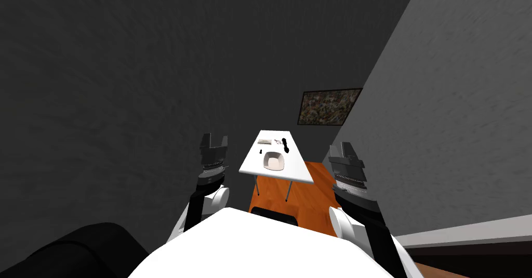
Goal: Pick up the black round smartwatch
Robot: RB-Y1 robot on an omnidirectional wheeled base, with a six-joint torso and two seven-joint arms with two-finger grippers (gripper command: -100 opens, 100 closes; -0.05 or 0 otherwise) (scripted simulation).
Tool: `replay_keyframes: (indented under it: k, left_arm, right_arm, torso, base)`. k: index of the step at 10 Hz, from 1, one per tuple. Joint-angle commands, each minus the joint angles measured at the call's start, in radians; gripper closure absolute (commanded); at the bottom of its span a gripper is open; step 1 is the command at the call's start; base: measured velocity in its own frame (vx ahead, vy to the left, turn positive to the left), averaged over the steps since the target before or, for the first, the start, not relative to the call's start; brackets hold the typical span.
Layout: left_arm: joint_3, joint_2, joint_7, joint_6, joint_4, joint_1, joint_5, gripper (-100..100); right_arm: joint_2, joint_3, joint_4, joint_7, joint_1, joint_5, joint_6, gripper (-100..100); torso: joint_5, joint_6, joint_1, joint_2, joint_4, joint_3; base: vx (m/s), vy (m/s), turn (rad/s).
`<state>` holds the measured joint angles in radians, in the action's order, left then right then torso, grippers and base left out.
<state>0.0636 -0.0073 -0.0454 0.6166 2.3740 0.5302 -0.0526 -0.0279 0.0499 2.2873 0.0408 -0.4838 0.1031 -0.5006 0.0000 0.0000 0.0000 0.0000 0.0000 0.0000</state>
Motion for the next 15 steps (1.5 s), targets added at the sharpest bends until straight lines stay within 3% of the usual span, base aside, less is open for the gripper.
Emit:
replay_keyframes:
  k: [1,4,8,15]
  left_arm:
    - [0.004,0.034,0.008,-0.026,-0.010,-0.006,-0.019,-100]
    - [0.015,0.089,0.027,-0.091,-0.034,-0.025,-0.062,-100]
    - [0.035,0.166,0.070,-0.221,-0.090,-0.071,-0.139,-100]
    - [0.052,0.222,0.114,-0.363,-0.151,-0.120,-0.203,-100]
  right_arm:
    - [0.000,0.000,0.000,0.000,0.000,0.000,0.000,0]
    - [0.000,0.000,0.000,0.000,0.000,0.000,0.000,0]
    - [0.000,0.000,0.000,0.000,0.000,0.000,0.000,0]
    - [0.000,0.000,0.000,0.000,0.000,0.000,0.000,0]
  torso:
    - [0.000,0.000,0.000,0.000,0.000,0.000]
    - [0.000,0.000,-0.002,0.000,0.000,0.000]
    - [-0.001,0.000,-0.004,0.000,0.000,0.000]
    - [0.000,0.000,-0.002,0.000,0.000,0.000]
  base:
    - [-0.003,-0.019,0.047]
    - [-0.009,-0.038,0.043]
    - [-0.012,-0.056,0.036]
    - [-0.007,-0.030,0.010]
